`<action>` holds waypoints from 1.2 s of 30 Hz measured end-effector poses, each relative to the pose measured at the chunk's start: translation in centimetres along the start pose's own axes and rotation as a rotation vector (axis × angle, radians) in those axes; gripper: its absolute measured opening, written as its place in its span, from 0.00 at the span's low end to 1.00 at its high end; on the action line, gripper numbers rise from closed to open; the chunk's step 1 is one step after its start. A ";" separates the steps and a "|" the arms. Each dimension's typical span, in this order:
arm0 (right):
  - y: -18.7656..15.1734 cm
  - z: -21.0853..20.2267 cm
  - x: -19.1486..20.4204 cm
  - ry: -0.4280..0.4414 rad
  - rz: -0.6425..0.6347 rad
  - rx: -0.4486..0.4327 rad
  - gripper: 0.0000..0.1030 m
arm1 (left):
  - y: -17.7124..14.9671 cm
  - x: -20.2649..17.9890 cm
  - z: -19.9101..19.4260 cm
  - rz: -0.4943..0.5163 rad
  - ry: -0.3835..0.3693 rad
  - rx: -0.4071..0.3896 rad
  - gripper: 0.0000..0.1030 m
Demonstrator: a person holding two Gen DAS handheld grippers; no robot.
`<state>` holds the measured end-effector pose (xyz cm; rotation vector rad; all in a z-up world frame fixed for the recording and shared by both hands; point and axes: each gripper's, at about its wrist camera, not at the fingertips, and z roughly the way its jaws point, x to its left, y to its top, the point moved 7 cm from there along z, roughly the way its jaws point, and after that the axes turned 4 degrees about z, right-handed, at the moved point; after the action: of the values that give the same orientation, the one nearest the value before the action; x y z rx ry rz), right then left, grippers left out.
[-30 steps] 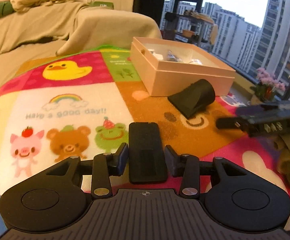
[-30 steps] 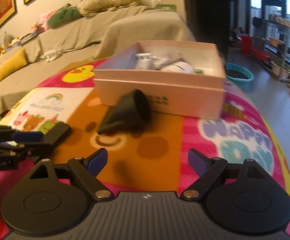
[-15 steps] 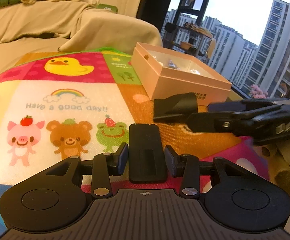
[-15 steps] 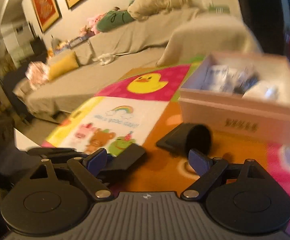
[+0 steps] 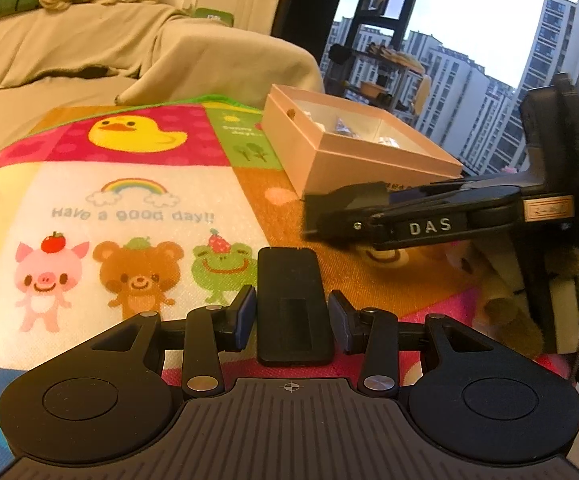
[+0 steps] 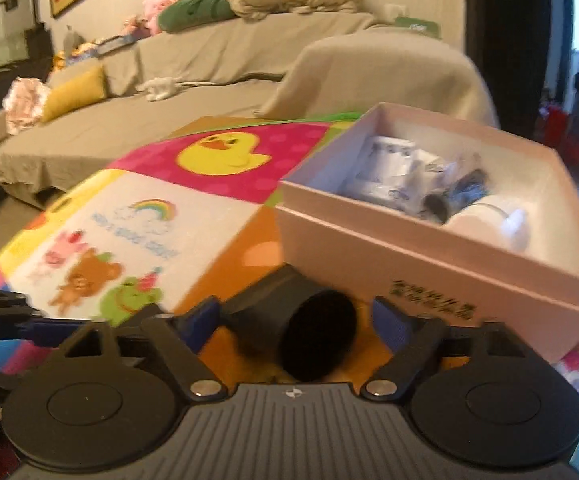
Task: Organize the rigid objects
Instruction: 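Grasp the black funnel item with the right tool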
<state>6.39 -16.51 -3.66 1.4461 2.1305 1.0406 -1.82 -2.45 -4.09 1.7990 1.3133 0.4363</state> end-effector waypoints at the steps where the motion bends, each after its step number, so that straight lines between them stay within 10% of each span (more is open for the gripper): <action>1: -0.2 -0.4 0.3 0.012 -0.008 -0.001 0.61 | 0.0 0.0 0.0 0.004 0.000 0.002 0.43; 15: -4.5 -5.5 0.2 -0.050 0.029 0.054 0.47 | 0.0 -0.7 0.4 0.057 0.041 0.020 0.43; 20: -5.4 -6.6 1.1 -0.044 0.009 0.025 0.74 | 0.0 -1.1 0.6 0.094 0.069 0.020 0.43; 31: -3.2 -4.1 0.1 -0.112 0.097 -0.039 0.76 | -0.1 -1.6 0.4 0.112 0.110 0.014 0.43; 36: -2.9 -4.1 1.1 -0.145 0.042 -0.038 0.50 | -0.1 -2.0 -0.2 0.129 0.135 -0.002 0.43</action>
<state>1.39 -17.58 -3.02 1.5066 1.9771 0.9549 -2.80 -4.20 -3.70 1.8866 1.2909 0.6393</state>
